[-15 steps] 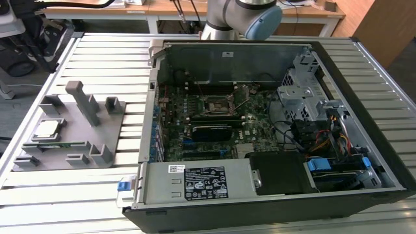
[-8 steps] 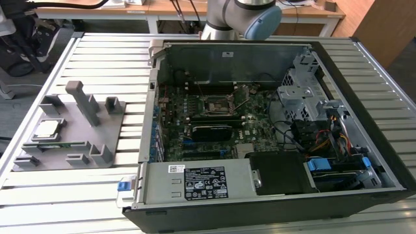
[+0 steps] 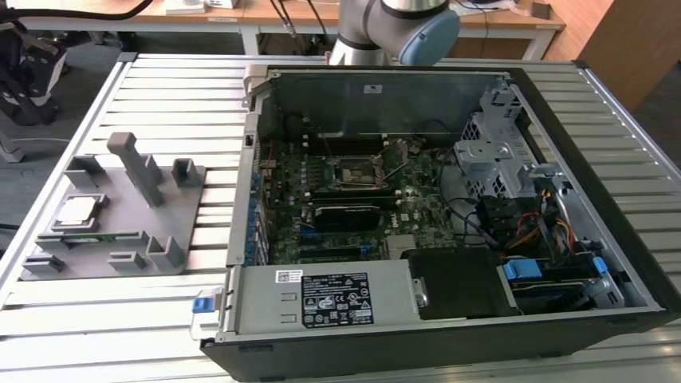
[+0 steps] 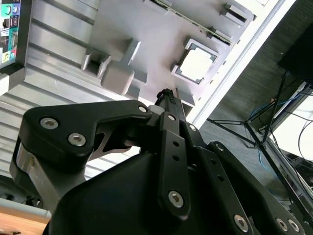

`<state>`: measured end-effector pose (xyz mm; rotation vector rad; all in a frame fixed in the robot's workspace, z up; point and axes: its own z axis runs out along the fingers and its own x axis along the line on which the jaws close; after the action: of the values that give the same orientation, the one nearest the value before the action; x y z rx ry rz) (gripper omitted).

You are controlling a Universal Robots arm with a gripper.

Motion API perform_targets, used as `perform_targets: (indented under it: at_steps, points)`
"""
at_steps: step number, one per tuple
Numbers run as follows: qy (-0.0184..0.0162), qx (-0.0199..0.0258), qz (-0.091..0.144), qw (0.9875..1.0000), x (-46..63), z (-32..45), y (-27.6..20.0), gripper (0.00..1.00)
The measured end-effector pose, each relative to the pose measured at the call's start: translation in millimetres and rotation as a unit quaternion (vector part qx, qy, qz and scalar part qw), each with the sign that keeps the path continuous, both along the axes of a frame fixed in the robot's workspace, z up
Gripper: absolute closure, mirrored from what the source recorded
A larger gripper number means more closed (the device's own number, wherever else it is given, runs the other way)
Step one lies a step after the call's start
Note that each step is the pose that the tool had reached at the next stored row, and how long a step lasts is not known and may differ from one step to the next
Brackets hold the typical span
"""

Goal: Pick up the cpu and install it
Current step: 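Reach for the cpu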

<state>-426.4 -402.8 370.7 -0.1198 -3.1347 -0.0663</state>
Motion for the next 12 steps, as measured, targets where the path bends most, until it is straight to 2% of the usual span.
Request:
perform_targets:
  at_steps: [8, 12]
  points:
    - [-0.0001, 0.0, 0.0, 1.0, -30.8, -2.7, 0.0, 0.89]
    - [0.0, 0.0, 0.0, 1.0, -39.9, -3.1, 0.0, 0.89]
